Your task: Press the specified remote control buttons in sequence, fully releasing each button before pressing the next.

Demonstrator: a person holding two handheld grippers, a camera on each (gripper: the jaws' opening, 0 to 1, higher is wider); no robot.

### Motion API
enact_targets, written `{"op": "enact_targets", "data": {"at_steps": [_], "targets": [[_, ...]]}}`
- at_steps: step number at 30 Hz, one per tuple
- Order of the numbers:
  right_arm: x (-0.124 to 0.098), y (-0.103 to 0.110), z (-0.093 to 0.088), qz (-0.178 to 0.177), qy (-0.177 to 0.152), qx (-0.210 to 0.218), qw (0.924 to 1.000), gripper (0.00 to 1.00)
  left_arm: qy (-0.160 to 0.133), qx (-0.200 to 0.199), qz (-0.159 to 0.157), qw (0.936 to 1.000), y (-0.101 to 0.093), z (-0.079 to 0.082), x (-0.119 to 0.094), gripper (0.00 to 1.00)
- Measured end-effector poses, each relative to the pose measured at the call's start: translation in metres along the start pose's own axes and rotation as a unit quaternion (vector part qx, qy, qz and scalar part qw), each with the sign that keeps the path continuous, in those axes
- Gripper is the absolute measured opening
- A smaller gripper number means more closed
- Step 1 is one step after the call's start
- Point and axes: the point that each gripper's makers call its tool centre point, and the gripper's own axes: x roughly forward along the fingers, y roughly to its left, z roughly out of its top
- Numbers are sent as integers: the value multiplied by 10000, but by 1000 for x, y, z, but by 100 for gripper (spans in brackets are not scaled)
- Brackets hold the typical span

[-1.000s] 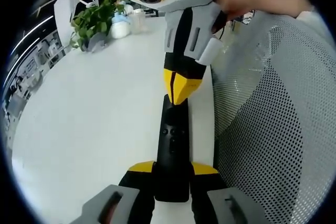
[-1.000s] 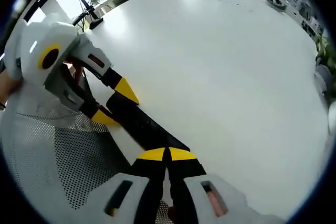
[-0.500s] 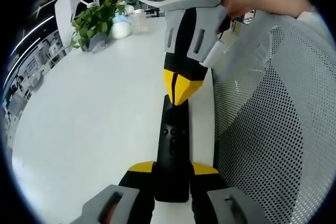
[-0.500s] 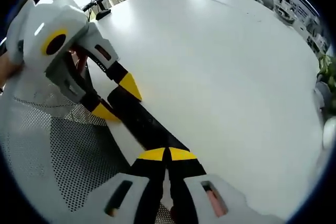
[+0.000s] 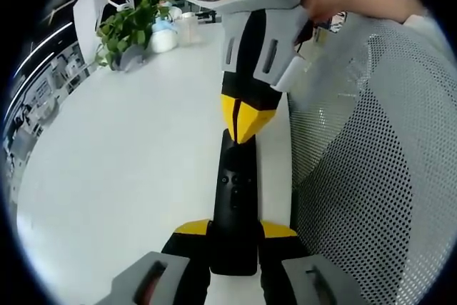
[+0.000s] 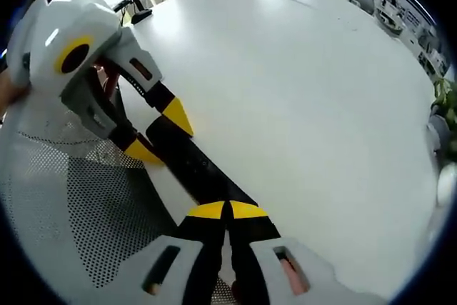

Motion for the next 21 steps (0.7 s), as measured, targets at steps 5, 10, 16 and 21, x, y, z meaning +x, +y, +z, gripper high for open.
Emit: {"op": "enact_targets", "data": {"at_steps": [5,10,16,21], "targets": [[0,1,0,-78,59,-171,9998,0,-8,-4,-5,10000,0,0,0,25],[0,0,1,-76,70,-228,9997,0,-5,6,-14,10000,0,0,0,25],[0,1,1,-52,83,-227,9997,0,-12,21,-28,10000,0,0,0,25],[0,1,1,-52,97,-298,9995,0,-17,36,-39,10000,0,0,0,25]]}}
